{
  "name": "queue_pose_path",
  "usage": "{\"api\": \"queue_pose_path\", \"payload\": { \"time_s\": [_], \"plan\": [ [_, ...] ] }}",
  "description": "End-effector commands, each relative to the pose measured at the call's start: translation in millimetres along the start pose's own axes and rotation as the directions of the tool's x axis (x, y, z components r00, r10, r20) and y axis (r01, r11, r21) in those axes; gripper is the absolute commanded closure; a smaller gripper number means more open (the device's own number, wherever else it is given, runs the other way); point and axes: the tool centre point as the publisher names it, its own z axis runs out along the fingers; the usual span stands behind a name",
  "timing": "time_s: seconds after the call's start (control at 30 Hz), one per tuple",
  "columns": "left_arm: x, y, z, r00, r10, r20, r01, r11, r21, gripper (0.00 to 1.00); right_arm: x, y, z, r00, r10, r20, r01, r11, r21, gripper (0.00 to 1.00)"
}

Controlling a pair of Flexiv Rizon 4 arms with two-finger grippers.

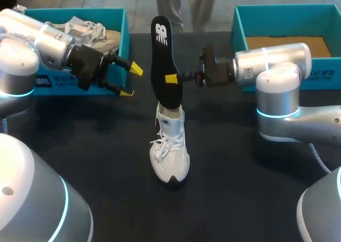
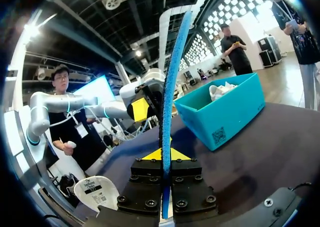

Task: Take the shoe out of the shoebox, open the shoe tongue, remove and reinsert the insole, then place the shoe into the shoebox

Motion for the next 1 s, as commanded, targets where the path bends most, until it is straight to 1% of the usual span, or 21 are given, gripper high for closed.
{"api": "queue_pose_path", "payload": {
  "time_s": [0.03, 0.17, 0.47, 1.0],
  "plan": [
    [0.5, 3.3, 4.6, 1.000, 0.003, 0.005, -0.003, 1.000, 0.002, 0.00, -0.6, -6.8, -0.5, 1.000, 0.005, 0.006, -0.004, 1.000, -0.002, 1.00],
    [0.1, 3.6, 6.1, 1.000, 0.004, 0.008, -0.004, 1.000, 0.006, 0.00, -3.3, -12.8, -0.7, 1.000, 0.010, 0.008, -0.010, 1.000, -0.005, 1.00],
    [0.2, 4.0, 7.1, 1.000, 0.002, 0.010, -0.002, 1.000, 0.007, 0.00, 0.5, -18.4, 2.7, 0.999, 0.048, -0.003, -0.048, 0.998, -0.032, 1.00],
    [-0.1, 7.3, 11.7, 1.000, 0.002, 0.013, -0.002, 1.000, 0.018, 0.00, 2.2, -33.0, 5.4, 0.995, 0.098, -0.009, -0.098, 0.994, -0.053, 1.00]
  ]
}}
